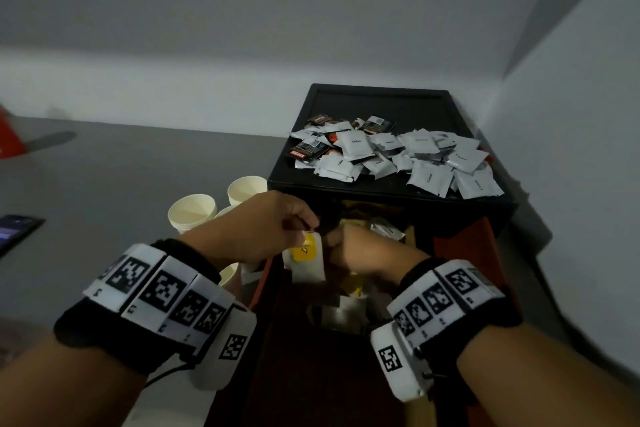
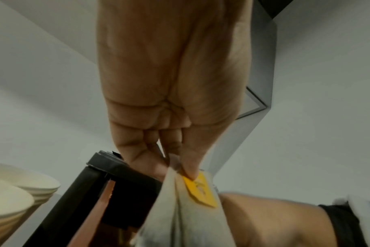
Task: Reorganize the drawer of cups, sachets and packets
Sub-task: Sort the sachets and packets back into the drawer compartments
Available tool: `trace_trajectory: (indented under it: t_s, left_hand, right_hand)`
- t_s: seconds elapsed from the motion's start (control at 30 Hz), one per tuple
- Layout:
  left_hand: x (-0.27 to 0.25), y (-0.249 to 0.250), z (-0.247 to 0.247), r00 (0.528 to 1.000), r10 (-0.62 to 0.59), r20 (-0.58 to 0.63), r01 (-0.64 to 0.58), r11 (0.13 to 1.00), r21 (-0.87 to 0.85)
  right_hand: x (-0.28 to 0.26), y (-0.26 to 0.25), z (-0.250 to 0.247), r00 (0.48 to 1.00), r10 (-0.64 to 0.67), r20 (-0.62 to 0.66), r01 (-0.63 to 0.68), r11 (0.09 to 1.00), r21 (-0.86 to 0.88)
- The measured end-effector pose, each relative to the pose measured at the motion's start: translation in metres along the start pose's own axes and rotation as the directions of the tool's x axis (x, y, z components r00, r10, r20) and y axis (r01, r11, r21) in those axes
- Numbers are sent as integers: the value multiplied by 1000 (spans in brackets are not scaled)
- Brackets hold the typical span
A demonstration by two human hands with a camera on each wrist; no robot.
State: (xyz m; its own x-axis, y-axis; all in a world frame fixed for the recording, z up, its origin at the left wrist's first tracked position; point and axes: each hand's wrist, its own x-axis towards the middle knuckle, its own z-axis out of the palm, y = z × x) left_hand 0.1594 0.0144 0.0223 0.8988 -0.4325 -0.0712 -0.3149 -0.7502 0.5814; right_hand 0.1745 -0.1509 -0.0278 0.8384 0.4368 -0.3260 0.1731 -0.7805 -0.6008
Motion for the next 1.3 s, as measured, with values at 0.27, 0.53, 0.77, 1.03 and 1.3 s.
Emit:
trace_trajectory:
  t_s: [0.27, 0.53, 0.77, 1.03, 1.3]
  left_hand:
    - [-9, 17, 1, 989, 7, -150, -1, 999, 42]
    - [-2, 16, 4, 991, 78, -112, -83, 996, -41]
    - [-3, -8, -4, 986, 151, -66, -161, 968, -193]
    - [-8, -31, -15, 967, 240, -81, -253, 938, -239]
    - [-15, -39, -20, 943, 327, -55, -329, 902, -280]
  right_hand:
    - [-41, -16, -27, 968, -137, -210, 226, 835, 502]
    - [-32, 11, -15, 955, 155, -255, -65, 942, 330]
    - [-5, 27, 28, 924, 327, -198, -379, 855, -353]
    - [19, 11, 47, 886, 388, -252, -450, 850, -274]
    - [-11, -2, 23, 843, 280, -460, -254, 960, 119]
